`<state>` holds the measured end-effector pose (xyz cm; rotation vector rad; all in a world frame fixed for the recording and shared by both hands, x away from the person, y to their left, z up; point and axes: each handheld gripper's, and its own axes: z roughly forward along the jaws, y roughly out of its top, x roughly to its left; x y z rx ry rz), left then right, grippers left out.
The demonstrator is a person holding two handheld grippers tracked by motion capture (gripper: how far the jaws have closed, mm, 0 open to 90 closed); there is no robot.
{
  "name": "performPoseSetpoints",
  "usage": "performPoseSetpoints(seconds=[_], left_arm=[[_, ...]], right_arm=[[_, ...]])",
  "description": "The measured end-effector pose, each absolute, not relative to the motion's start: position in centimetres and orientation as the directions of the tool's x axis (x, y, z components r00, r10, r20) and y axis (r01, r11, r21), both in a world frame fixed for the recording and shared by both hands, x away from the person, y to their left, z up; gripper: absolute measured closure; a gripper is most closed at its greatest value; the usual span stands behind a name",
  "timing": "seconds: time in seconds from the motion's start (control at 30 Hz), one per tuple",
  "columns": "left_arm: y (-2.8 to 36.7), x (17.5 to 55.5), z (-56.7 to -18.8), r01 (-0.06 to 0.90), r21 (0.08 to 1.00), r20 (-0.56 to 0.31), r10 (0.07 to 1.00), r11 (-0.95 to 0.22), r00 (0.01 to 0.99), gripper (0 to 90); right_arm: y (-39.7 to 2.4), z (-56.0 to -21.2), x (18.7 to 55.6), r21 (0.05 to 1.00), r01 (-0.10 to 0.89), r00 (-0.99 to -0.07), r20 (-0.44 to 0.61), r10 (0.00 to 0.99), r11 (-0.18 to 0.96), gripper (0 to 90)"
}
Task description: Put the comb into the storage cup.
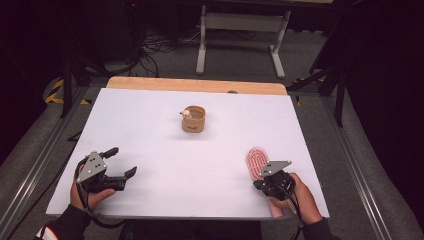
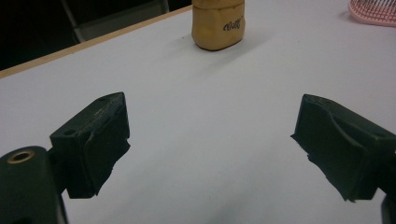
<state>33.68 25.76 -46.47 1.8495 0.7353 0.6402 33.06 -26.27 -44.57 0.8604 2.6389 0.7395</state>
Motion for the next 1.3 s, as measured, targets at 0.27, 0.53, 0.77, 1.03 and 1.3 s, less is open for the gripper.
performPoseSetpoints(seconds=[0.27, 0.53, 0.77, 1.03, 1.3], left_arm=[[25.8, 33.6, -46.4, 0.197, 0.931, 0.101, 0.733, -0.309, 0.673, 11.4], [25.9, 33.4, -46.2, 0.192, 0.93, 0.108, 0.73, -0.315, 0.675, 11.5], [25.8, 33.4, -46.2, 0.193, 0.929, 0.108, 0.729, -0.317, 0.676, 11.5], [25.7, 33.5, -46.3, 0.197, 0.925, 0.111, 0.724, -0.326, 0.681, 11.6], [25.6, 33.4, -46.3, 0.197, 0.921, 0.114, 0.716, -0.336, 0.689, 11.6]], right_arm=[[-27.7, -42.3, 30.9, 0.658, 0.463, -0.749, -0.068, 0.659, 0.594, 57.3], [-29.1, -42.0, 29.5, 0.709, 0.6, -0.48, -0.05, 0.876, 0.37, 16.0], [-28.7, -44.7, 30.7, 0.615, 0.716, -0.393, -0.036, 0.919, 0.33, 11.6], [-28.5, -45.4, 31.3, 0.584, 0.738, -0.379, -0.056, 0.924, 0.338, 22.4], [-28.9, -45.0, 31.3, 0.607, 0.711, -0.41, -0.052, 0.911, 0.355, 62.1]])
